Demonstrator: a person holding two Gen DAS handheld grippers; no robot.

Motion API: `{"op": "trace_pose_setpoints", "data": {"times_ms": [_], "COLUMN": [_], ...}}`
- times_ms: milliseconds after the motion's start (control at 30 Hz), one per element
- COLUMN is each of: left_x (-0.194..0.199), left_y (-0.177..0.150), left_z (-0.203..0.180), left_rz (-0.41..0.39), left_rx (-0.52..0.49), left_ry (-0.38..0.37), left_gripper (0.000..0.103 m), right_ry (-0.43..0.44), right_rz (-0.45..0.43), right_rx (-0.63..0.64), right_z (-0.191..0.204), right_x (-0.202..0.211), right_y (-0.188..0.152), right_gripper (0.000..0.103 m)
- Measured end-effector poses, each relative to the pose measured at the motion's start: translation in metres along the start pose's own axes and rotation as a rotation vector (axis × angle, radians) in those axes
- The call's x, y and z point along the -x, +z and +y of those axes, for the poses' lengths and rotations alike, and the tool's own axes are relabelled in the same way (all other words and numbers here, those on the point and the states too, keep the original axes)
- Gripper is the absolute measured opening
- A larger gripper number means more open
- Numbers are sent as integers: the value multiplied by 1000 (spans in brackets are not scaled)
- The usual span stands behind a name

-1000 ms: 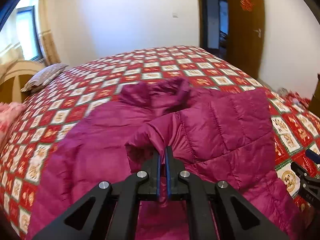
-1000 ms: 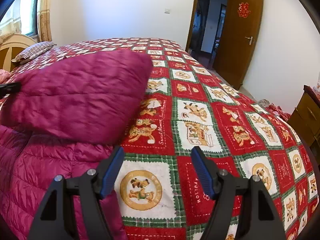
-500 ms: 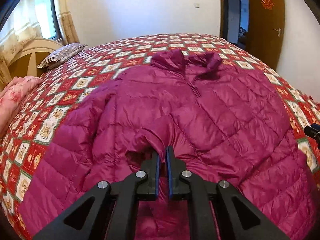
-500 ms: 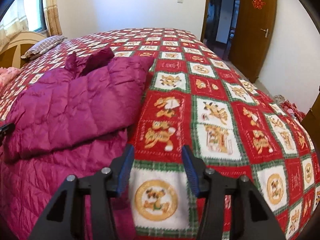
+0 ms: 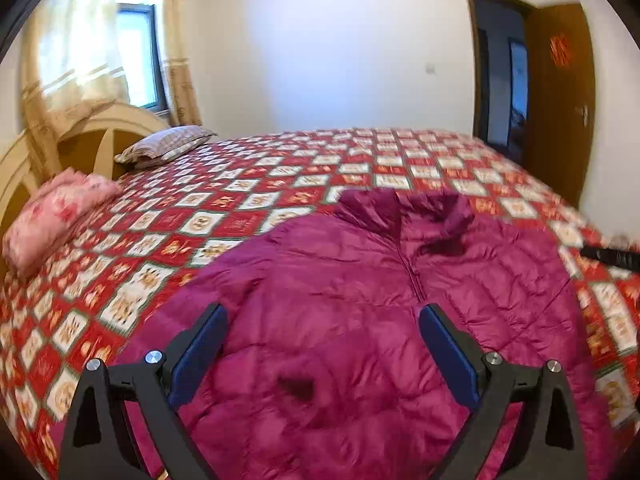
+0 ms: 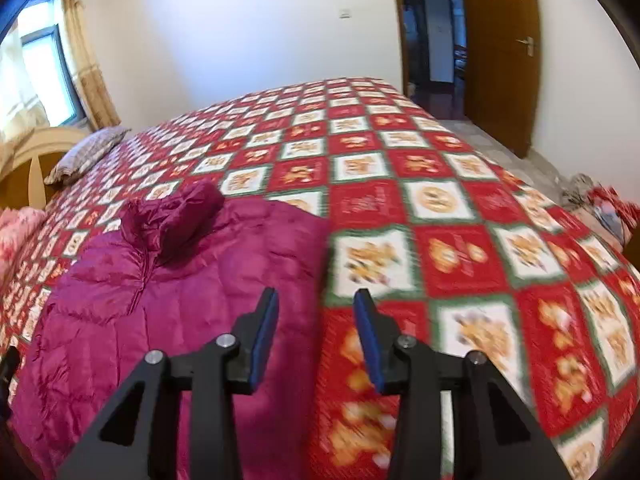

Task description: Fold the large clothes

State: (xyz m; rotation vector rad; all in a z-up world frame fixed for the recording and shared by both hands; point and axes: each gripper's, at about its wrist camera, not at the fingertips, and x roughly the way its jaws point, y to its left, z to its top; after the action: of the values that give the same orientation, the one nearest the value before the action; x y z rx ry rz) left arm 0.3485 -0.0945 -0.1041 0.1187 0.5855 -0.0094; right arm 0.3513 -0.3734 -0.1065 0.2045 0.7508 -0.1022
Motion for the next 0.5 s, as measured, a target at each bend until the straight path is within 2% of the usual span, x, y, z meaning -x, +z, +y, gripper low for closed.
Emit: {"op": "trace_pose_setpoints", "data": {"times_ms": [100,233,500], "left_x": [-36,-76,-93], "left_y": [-9,-32,-43], "left_z": [-14,-10,-4], "left_rz": [71,172,233], "left_rx": [-47,-45,-4], "left_ry": [55,99,60], "left_gripper": [97,97,97], "right_ry": [8,1,12], "right_rz": [25,66,80], "right_rx": [41,82,88], "right_z": [21,32,28], "right_x": [-29,-55,-73], "right_y": [1,-10,-30], "right_gripper": [42,42,42]}}
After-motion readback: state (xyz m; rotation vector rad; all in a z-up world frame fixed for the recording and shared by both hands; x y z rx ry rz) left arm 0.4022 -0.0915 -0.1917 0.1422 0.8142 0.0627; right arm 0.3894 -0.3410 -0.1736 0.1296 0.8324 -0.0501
